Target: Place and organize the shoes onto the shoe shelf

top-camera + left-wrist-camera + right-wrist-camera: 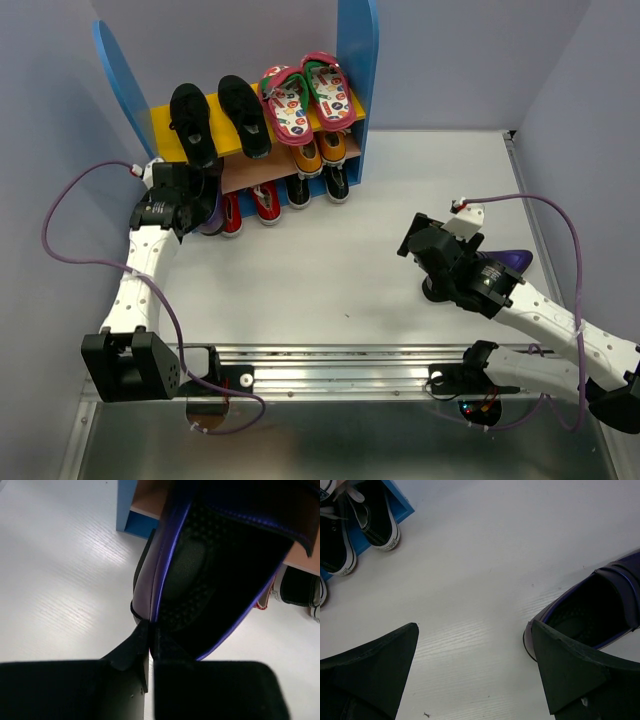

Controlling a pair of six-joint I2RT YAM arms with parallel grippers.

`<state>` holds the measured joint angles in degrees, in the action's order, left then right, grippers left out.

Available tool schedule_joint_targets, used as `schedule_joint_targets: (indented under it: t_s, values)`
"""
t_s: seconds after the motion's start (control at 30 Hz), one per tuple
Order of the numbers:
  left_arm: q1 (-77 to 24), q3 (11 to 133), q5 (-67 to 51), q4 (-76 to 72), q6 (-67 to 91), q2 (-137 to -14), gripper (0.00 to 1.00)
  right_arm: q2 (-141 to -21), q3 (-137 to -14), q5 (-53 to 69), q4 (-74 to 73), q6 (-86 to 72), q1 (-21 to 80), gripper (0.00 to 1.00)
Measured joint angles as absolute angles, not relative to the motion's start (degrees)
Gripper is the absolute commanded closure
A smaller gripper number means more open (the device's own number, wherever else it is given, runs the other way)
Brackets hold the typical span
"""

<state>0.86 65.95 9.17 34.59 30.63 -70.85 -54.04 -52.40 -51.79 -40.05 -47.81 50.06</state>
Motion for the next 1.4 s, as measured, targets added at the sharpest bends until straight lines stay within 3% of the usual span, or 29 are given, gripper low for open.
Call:
schedule_joint_targets:
  t_s: [1.4]
  values:
    - [1.2, 76.9, 14.2, 40.1, 40.3, -74.2, 1.0, -51.6, -52.4, -51.8, -40.1, -47.8, 50.1, 0.0]
